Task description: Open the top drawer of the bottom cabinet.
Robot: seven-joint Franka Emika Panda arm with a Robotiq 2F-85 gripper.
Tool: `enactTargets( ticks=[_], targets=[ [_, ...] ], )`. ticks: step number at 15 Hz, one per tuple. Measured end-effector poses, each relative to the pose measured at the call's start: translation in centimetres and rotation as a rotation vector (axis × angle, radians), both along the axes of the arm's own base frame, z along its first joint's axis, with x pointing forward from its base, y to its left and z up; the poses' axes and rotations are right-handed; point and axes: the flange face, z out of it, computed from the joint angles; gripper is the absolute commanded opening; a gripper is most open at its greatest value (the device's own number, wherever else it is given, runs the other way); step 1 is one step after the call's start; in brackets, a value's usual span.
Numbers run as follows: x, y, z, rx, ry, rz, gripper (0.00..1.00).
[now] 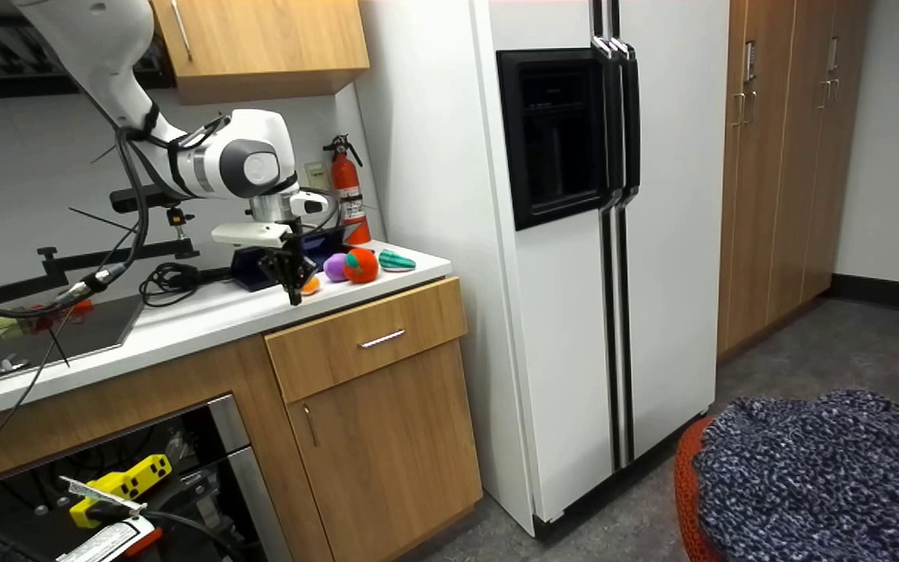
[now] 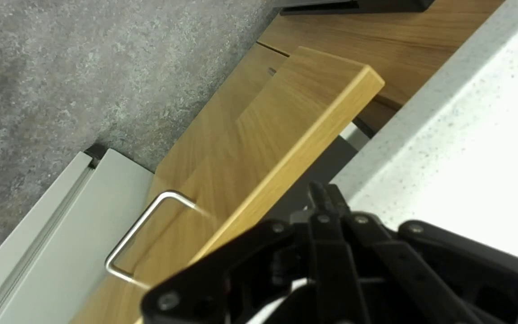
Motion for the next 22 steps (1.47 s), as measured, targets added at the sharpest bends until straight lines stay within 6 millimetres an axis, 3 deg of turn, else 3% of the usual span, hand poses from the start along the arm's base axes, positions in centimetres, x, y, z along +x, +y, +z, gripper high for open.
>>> enactTargets(
  ticks=[6,10,14,22],
  targets=[
    [4.7,-9.0,0.6,-0.024,-0.041,-0.031,0.0],
    [6.6,-11.9,0.0,-0.025,-0.056,0.037,0.0],
    [8.6,-11.9,-0.5,-0.012,-0.079,0.124,0.0],
    [12.8,-7.4,-1.7,0.05,-0.1,0.278,0.0]
  ],
)
